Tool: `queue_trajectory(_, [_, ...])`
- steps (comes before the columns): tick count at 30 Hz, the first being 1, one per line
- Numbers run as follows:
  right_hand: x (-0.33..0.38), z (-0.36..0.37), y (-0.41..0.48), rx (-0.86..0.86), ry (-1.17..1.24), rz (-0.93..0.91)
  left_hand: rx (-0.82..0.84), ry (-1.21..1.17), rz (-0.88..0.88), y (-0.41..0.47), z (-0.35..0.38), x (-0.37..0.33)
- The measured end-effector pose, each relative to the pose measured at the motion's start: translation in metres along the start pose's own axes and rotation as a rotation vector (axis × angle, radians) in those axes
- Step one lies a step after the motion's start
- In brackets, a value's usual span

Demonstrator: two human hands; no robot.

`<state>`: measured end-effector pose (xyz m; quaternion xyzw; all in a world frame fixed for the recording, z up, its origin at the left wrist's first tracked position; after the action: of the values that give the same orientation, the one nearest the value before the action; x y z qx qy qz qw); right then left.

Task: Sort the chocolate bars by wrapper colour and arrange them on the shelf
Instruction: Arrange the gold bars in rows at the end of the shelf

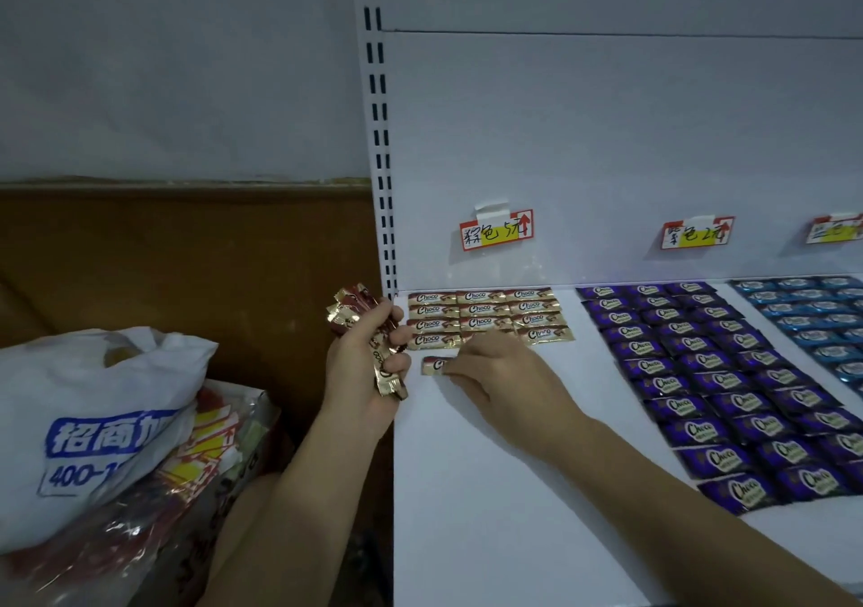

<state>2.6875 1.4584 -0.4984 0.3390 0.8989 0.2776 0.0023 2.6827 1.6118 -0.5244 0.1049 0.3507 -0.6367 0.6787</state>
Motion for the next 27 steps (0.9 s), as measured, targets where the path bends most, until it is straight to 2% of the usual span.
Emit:
queue_trajectory(4, [-0.006, -0.011, -0.013, -0.106, 0.101, 0.150, -0.019, -0.035, -0.043, -0.002, -0.008, -0.007])
queue_trajectory(14, [-0.002, 0.006, -0.013, 0.084, -0.012, 0.077, -0.040, -0.080, -0.034, 0.008, -0.012, -0.004])
queue_trajectory(27, [0.000, 0.007, -0.012, 0.142, -0.086, 0.073, -0.050, -0.090, -0.011, 0.004, -0.002, -0.003])
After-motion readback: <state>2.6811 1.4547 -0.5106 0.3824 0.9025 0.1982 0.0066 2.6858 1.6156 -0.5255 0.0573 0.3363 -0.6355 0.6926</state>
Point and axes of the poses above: each hand's wrist, its own y-axis towards the middle knuckle, its own z-axis out of the palm, x = y × z, the point moved 6 cm from there along y, towards the middle knuckle, and after that the axes turned 1 degree about -x, right-handed, at the moved point
